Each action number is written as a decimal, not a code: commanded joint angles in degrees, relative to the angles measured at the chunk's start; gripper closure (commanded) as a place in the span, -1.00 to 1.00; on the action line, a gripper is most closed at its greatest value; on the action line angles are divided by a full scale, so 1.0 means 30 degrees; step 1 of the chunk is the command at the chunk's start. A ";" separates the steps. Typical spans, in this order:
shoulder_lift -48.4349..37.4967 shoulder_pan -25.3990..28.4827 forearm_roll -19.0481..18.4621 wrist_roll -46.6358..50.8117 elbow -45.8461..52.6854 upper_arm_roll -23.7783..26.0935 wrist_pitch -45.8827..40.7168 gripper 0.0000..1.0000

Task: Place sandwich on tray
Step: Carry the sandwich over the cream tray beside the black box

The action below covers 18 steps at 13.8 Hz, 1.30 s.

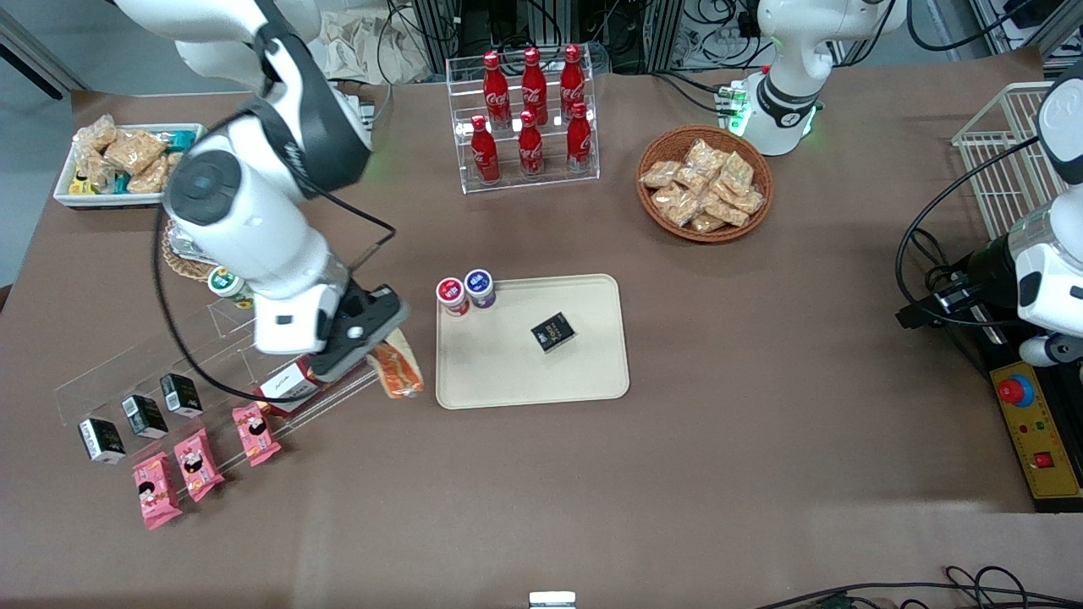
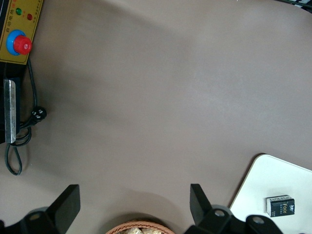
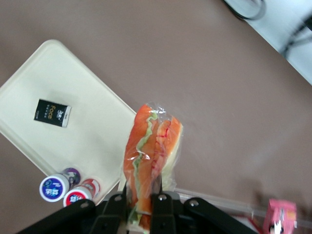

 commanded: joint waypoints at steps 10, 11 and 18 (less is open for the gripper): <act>0.4338 0.5046 -0.2219 -0.1230 -0.0575 -0.0304 0.6068 0.79; 0.4454 0.5108 -0.2364 -0.1229 -0.0811 -0.0305 0.6393 0.79; 0.5421 0.5050 -0.4387 -0.1142 -0.1513 -0.0276 0.7534 0.73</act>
